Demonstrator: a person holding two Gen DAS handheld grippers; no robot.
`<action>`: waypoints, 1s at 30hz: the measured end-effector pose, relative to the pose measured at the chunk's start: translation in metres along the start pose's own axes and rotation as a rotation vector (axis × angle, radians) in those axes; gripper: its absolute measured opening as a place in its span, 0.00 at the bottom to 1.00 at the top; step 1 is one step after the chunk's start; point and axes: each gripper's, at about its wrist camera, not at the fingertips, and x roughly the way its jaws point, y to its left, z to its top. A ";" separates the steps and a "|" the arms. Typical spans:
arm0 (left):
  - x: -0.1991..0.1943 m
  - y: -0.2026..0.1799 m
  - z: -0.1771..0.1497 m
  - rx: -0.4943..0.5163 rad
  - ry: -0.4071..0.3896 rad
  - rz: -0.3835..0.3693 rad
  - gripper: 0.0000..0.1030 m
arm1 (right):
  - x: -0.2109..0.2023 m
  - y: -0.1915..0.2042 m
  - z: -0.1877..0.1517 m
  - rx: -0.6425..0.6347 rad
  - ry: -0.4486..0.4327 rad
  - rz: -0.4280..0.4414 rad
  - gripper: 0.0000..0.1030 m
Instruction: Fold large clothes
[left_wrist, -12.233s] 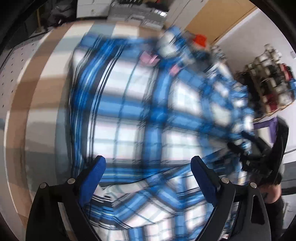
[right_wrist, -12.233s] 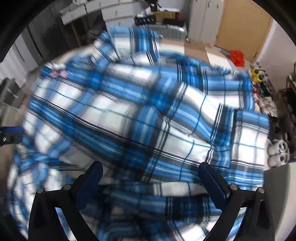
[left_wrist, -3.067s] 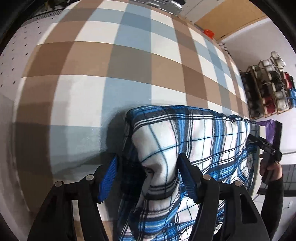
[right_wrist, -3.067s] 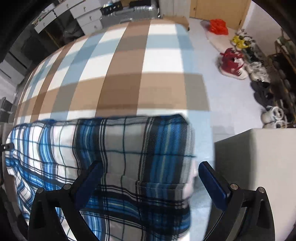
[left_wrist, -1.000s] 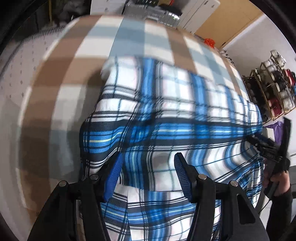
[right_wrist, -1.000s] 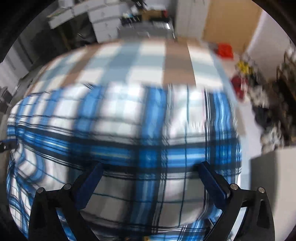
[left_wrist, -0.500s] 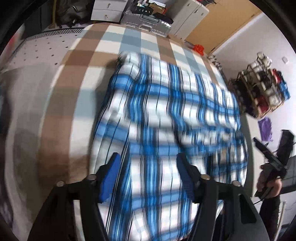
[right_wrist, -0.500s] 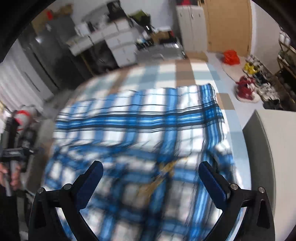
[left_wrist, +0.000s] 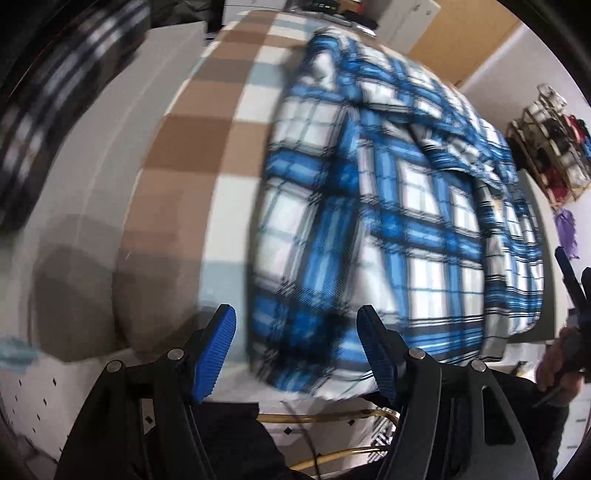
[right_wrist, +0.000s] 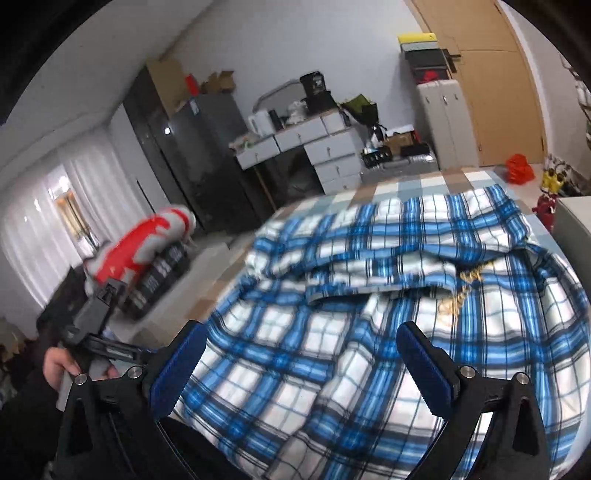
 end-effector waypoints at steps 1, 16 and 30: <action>0.001 0.001 -0.002 -0.001 0.001 0.004 0.62 | 0.000 0.003 0.000 0.001 0.017 0.003 1.00; 0.011 -0.027 -0.007 0.130 -0.001 0.104 0.16 | -0.002 0.010 -0.013 -0.006 0.022 0.033 1.00; 0.003 -0.069 -0.024 0.289 -0.114 0.208 0.01 | -0.002 0.003 -0.011 0.044 0.020 0.035 1.00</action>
